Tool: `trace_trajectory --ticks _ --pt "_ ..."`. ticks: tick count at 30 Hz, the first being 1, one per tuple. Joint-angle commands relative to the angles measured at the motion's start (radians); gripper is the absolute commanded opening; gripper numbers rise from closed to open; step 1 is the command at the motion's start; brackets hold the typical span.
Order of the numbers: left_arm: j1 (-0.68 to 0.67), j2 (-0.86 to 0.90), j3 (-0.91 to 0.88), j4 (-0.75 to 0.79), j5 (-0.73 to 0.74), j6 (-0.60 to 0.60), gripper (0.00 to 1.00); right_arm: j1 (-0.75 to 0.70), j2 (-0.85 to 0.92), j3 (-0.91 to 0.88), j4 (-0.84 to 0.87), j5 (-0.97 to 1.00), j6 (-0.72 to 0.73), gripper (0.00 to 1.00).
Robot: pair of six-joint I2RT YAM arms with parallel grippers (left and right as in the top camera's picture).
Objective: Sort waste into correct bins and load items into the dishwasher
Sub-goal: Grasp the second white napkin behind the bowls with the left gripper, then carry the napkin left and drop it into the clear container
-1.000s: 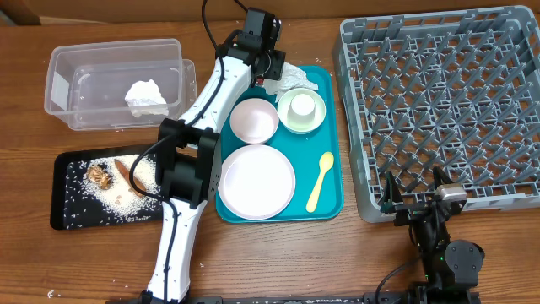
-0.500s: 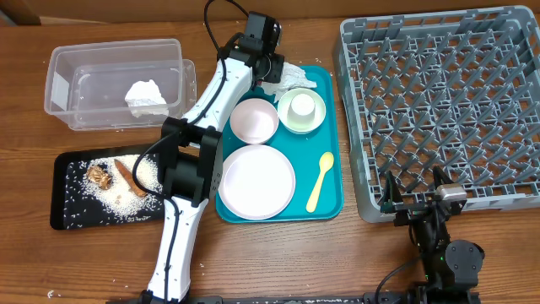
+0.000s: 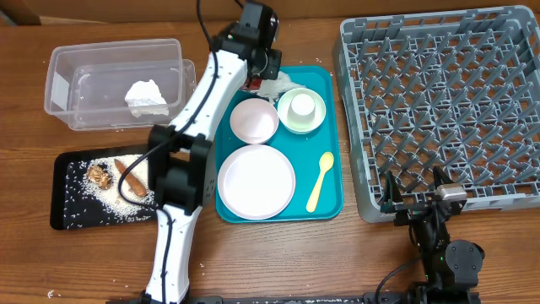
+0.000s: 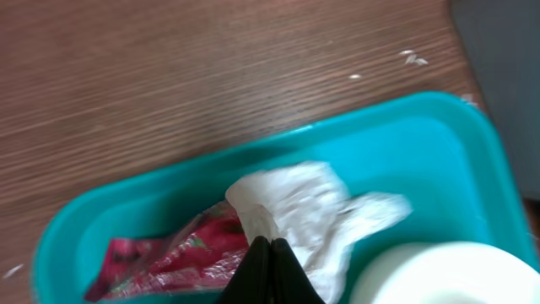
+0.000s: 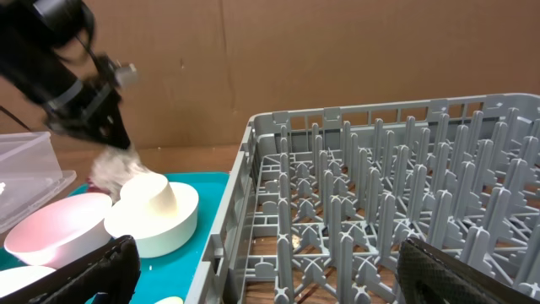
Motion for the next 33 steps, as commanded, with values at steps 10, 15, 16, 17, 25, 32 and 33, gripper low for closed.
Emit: trace_trajectory --ticks 10,15,16,17,25,32,33 --pt "0.036 -0.273 0.030 -0.061 -0.105 -0.087 0.04 0.000 -0.010 -0.010 0.004 0.010 -0.001 1.00" --pt "0.099 -0.339 0.030 -0.113 -0.171 -0.128 0.04 0.000 -0.010 -0.010 0.004 0.010 0.000 1.00" --pt "0.113 -0.344 0.030 -0.122 -0.171 -0.128 0.04 0.000 -0.010 -0.010 0.004 0.010 0.000 1.00" --pt "0.131 -0.350 0.030 -0.134 -0.171 -0.128 0.04 0.000 -0.010 -0.010 0.004 0.010 -0.001 1.00" --pt "0.257 -0.352 0.030 -0.225 0.071 -0.153 0.04 0.000 -0.010 -0.010 0.004 0.010 -0.001 1.00" --pt "0.319 -0.356 0.031 -0.230 0.072 -0.154 0.04 0.000 -0.010 -0.010 0.004 0.010 -0.001 1.00" --pt "0.333 -0.357 0.031 -0.230 0.072 -0.158 0.04 0.000 -0.010 -0.010 0.004 0.010 -0.001 1.00"
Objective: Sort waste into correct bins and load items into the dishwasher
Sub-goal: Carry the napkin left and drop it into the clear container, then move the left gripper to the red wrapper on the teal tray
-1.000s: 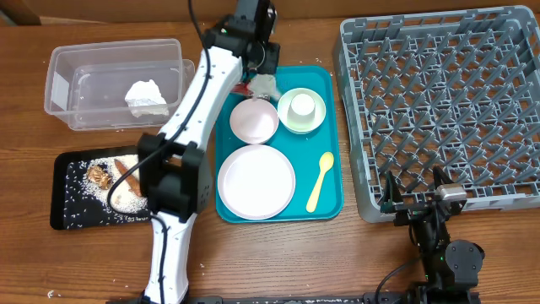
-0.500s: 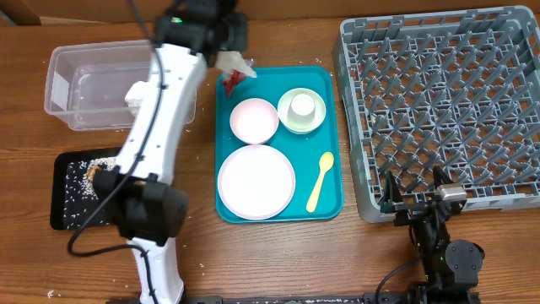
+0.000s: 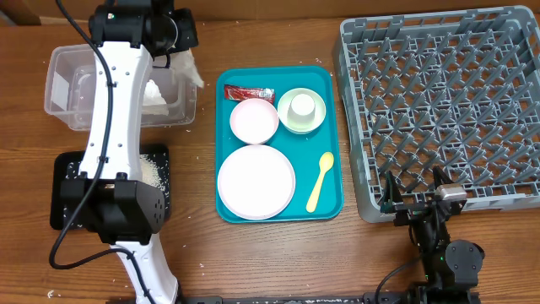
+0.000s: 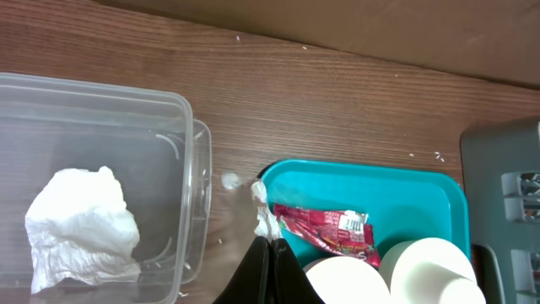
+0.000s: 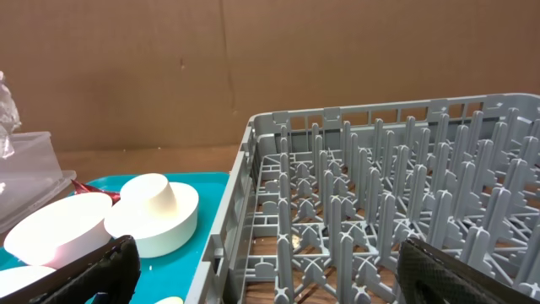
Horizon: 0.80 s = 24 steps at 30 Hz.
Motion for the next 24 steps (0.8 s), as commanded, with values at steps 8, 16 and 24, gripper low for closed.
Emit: trace_trajectory --ticks 8,16,24 --pt "0.169 -0.026 0.019 -0.069 -0.153 -0.108 0.04 0.000 -0.010 -0.010 0.005 0.010 0.000 1.00" --pt "0.266 -0.019 0.018 -0.050 -0.200 -0.107 0.07 0.000 -0.010 -0.010 0.005 0.010 0.000 1.00" --pt "0.258 -0.003 0.013 -0.050 -0.056 -0.097 1.00 0.000 -0.010 -0.010 0.005 0.010 0.000 1.00"
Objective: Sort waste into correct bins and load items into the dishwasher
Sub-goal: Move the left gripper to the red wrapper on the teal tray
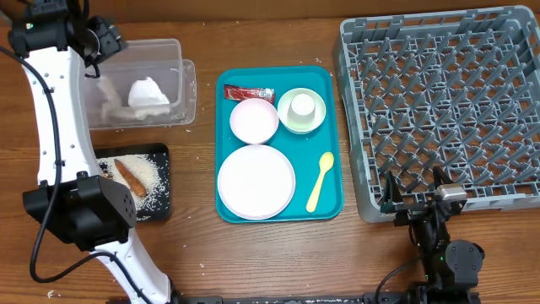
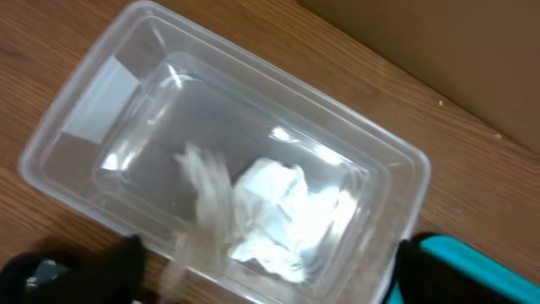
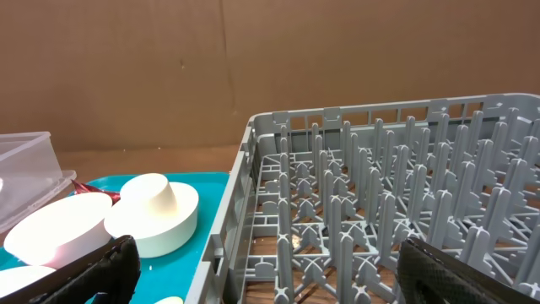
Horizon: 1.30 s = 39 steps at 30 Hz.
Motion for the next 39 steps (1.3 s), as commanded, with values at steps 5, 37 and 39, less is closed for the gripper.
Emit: trace_trajectory --ticks 5,37,39 --pt "-0.052 -0.003 0.013 0.026 0.337 0.053 1.00 0.000 -0.010 -0.010 0.005 0.010 0.000 1.00" --pt "-0.439 0.309 0.012 0.018 0.194 -0.537 0.85 0.000 -0.010 -0.010 0.005 0.010 -0.001 1.00" --pt "-0.438 0.321 0.012 0.019 0.180 -0.546 0.82 0.000 -0.010 -0.010 0.005 0.010 0.000 1.00"
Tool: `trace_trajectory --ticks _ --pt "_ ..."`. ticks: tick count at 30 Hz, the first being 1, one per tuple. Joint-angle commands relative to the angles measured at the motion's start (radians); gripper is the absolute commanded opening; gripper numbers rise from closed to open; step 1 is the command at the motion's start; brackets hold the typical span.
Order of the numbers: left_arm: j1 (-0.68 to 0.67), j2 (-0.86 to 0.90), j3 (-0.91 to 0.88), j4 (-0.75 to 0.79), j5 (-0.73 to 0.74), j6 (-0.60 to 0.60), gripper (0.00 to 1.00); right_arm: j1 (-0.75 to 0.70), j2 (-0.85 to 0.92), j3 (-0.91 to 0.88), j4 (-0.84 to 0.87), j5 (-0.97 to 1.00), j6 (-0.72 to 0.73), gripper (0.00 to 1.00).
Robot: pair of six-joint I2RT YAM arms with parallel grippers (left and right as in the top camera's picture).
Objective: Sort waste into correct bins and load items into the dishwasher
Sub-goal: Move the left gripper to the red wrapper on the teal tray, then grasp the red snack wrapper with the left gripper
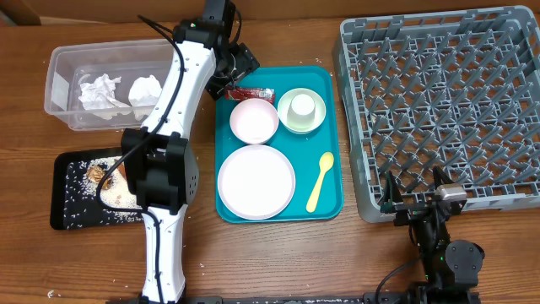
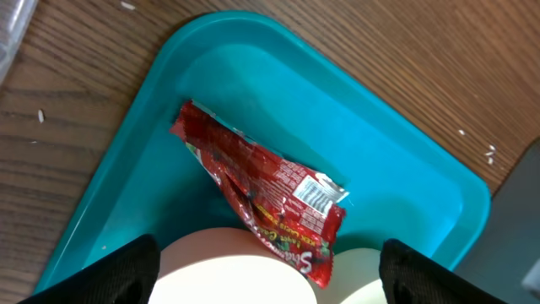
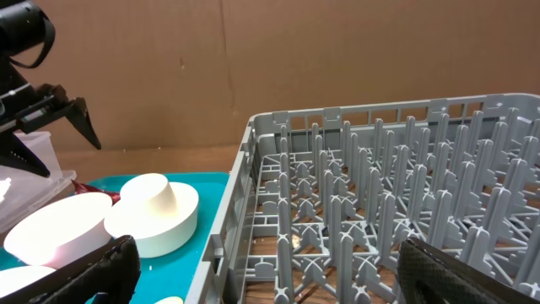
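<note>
A red wrapper [image 1: 250, 93] [image 2: 261, 203] lies at the back left of the teal tray [image 1: 310, 148]. My left gripper [image 1: 235, 71] [image 2: 274, 283] hangs open just above it, with nothing between the fingers. Also on the tray are a pink bowl [image 1: 254, 120], a pale green cup [image 1: 301, 110] upside down in its bowl, a white plate [image 1: 256, 181] and a yellow spoon [image 1: 319, 181]. Two crumpled tissues [image 1: 98, 91] lie in the clear bin [image 1: 59, 84]. My right gripper [image 1: 413, 198] [image 3: 283, 279] stands open at the front edge of the grey dish rack [image 1: 439, 101].
A black tray [image 1: 67, 211] with food scraps and rice sits at the front left, below the clear bin. The left arm reaches from the front left across to the teal tray's back corner. A cardboard wall stands behind the table.
My left gripper was open over the clear bin at the far left with a tissue loose under it. Now it is open over the red wrapper on the teal tray. The tissue lies in the bin.
My left gripper was shut on a tissue next to the wrapper in the teal tray. Then it held the tissue at the bin's right edge. Then it was open over the bin. Now the bin holds two tissues and the gripper is back over the tray. The right arm stayed still.
</note>
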Motion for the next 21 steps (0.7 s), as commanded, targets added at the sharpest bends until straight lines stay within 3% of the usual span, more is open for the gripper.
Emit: trace_trajectory --ticks 1,12,18,20,21 --pt "0.003 0.027 0.011 0.000 -0.022 -0.052 0.82 0.000 -0.010 -0.010 0.004 0.010 0.000 1.00" --pt "0.006 0.135 0.011 0.047 -0.050 -0.106 0.75 0.000 -0.010 -0.010 0.004 0.010 0.000 1.00" --pt "0.006 0.136 0.011 0.080 -0.080 -0.102 0.50 0.000 -0.010 -0.010 0.004 0.010 0.000 1.00" --pt "0.006 0.136 0.011 0.078 -0.107 -0.098 0.24 0.000 -0.010 -0.010 0.004 0.010 0.000 1.00" --pt "0.005 0.136 0.011 0.077 -0.114 -0.094 0.18 0.000 -0.010 -0.010 0.004 0.010 0.000 1.00"
